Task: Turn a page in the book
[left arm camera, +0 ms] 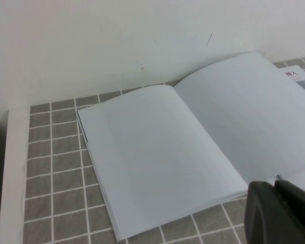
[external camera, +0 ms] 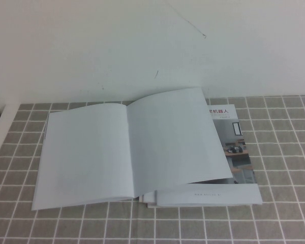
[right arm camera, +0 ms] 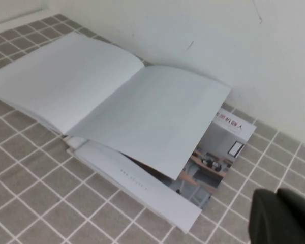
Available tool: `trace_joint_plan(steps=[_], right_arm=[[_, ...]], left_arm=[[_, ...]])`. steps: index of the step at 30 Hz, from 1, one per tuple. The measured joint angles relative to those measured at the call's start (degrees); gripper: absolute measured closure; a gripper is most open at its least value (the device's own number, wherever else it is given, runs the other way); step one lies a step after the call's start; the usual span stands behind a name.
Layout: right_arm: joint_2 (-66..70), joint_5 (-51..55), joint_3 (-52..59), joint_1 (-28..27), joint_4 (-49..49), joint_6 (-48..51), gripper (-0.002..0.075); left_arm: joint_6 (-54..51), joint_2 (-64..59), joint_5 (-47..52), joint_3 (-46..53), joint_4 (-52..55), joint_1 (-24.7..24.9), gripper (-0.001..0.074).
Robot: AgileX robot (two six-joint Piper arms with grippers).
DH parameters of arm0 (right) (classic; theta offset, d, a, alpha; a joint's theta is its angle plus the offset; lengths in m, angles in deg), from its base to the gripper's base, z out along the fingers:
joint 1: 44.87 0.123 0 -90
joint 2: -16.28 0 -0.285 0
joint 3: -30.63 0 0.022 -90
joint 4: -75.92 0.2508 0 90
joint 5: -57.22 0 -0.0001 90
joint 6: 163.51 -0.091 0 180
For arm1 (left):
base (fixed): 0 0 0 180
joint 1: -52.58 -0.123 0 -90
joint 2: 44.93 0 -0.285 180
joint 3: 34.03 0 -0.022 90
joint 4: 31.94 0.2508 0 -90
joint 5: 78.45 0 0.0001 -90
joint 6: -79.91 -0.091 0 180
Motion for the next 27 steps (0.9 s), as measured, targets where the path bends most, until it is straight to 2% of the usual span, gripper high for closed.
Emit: trace_joint_plan(steps=[21,27], right_arm=[[0.0,-0.3,13.6,0.0,0.2,-0.1,0.0728],[0.0,-0.3,15.9,0.0,0.3,-0.1,0.0728]], left_arm=[[0.7,-0.5,-0.2,0.8,0.0,0.0,0.0739],[-0.6,3.9,-2.4,7.7,4.1,0.0,0.0739]])
